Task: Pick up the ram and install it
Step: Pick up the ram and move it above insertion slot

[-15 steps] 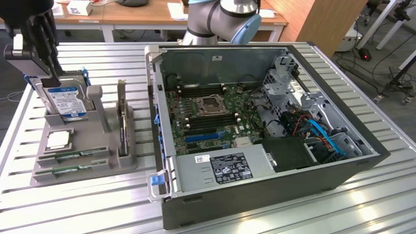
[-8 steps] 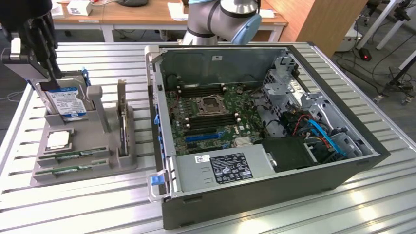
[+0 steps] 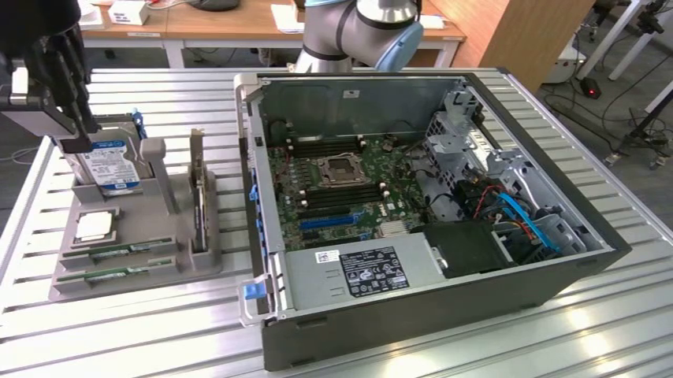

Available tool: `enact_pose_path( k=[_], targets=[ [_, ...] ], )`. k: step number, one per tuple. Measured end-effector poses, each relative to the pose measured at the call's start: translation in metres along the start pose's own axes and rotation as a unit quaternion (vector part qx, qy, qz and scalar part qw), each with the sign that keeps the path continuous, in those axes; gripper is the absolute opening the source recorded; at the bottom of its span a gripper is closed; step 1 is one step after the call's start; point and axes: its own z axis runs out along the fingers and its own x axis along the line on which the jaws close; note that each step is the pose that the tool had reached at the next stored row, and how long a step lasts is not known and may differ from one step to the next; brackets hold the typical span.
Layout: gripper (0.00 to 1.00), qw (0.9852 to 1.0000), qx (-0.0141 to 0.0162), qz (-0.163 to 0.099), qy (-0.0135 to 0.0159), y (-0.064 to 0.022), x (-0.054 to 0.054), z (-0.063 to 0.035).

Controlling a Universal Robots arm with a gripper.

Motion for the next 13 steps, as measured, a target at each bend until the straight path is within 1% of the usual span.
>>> enact_pose_path(
  k=[6, 13],
  targets=[
    [0.35, 1.0000, 0.0000, 0.000, 0.0000, -0.0001, 0.0002, 0.0003],
    [0.35, 1.0000, 0.0000, 0.000, 0.0000, -0.0003, 0.0003, 0.0061]
  ],
)
